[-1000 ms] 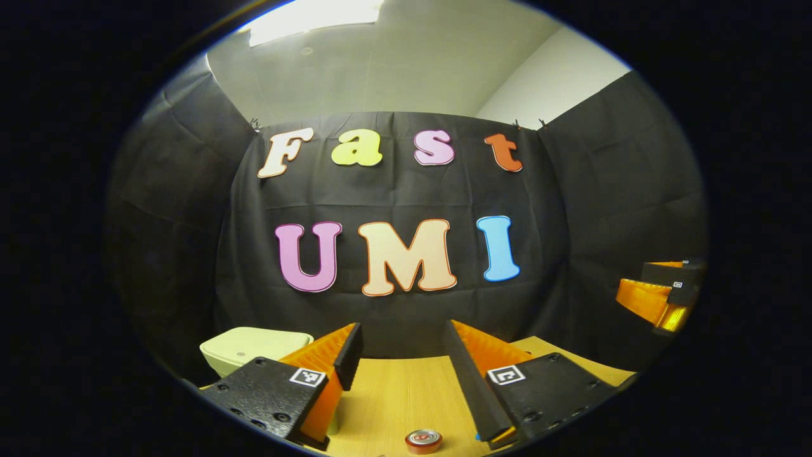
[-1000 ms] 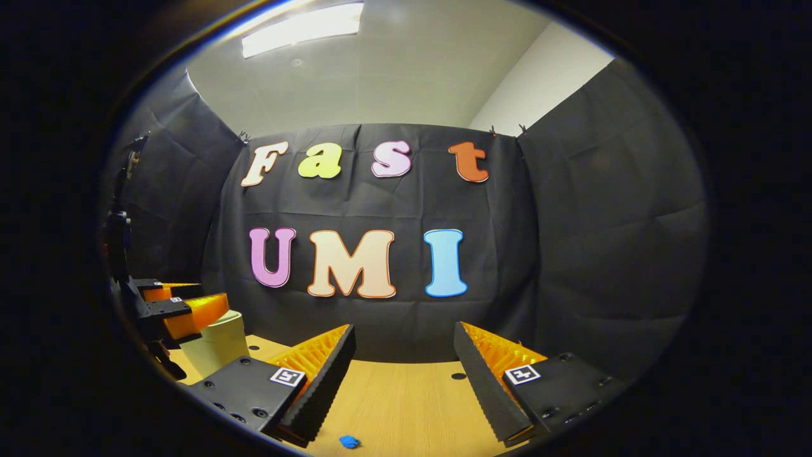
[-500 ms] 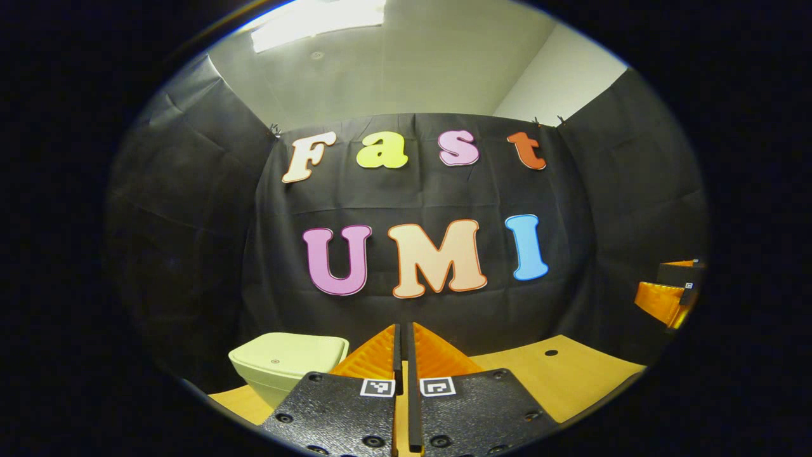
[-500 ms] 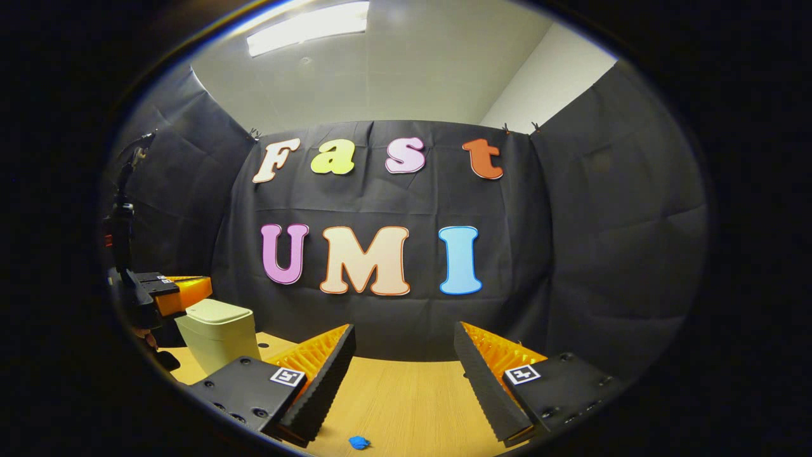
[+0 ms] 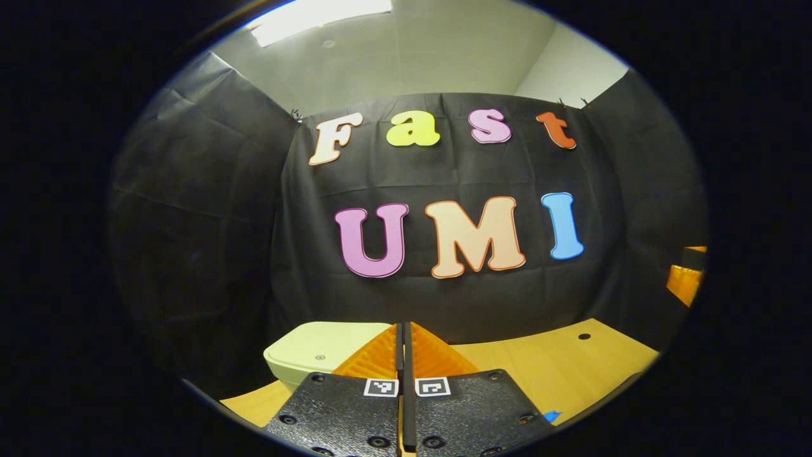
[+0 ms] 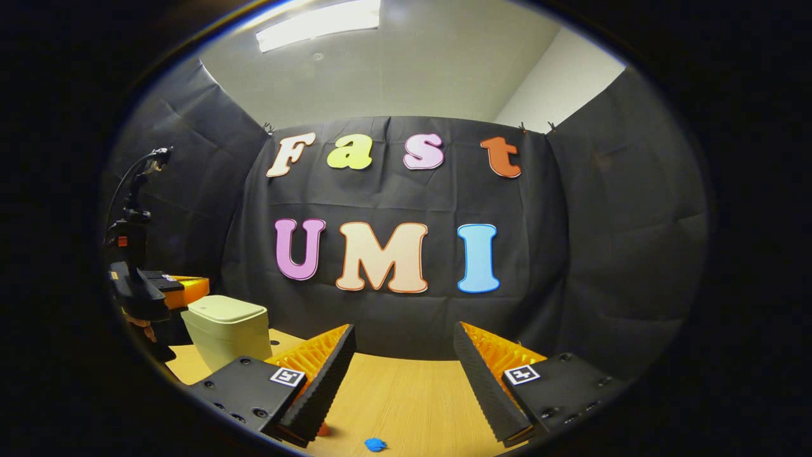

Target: Press the lid of the desktop garbage bin to open it, pick up the crumpled paper on the desktop and throw it into the bin, then pick up the pop can on the desktop and drop it into the bin, and finally close the garbage bin lid.

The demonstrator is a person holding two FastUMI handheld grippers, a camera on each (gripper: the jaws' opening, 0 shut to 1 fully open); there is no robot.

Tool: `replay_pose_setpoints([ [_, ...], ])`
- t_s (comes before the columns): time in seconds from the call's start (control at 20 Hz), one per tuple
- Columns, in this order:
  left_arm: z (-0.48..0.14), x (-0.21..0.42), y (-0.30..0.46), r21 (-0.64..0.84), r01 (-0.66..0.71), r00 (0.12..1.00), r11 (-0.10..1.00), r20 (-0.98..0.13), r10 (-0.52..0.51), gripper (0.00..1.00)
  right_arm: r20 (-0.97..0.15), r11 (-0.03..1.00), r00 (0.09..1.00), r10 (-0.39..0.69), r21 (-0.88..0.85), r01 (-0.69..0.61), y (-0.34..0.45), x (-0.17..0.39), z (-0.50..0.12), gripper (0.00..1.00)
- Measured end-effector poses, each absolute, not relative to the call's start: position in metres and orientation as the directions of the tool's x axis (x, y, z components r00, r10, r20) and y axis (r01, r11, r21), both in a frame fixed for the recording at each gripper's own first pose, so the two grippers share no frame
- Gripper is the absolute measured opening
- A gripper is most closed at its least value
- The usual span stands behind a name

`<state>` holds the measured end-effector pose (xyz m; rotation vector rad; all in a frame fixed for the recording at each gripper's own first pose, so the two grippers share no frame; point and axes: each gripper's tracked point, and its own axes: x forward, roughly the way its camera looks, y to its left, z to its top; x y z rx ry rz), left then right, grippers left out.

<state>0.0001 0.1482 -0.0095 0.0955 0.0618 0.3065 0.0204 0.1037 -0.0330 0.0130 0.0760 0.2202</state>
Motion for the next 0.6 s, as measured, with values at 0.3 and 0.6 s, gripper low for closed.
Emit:
replay_pose_setpoints([
  [0.3, -0.026, 0.001, 0.195, 0.081, -0.342, 0.934, 0.936, -0.08, 0.348, 0.0, -0.101, 0.978, 0.973, 0.207, 0.015, -0.206, 0.127, 0.017, -0.04, 1.0],
  [0.6, -0.051, 0.008, 0.245, 0.103, -0.39, 0.909, 0.915, -0.114, 0.4, 0.0, -0.137, 0.984, 0.975, 0.177, -0.004, -0.179, 0.144, 0.014, -0.048, 0.98],
])
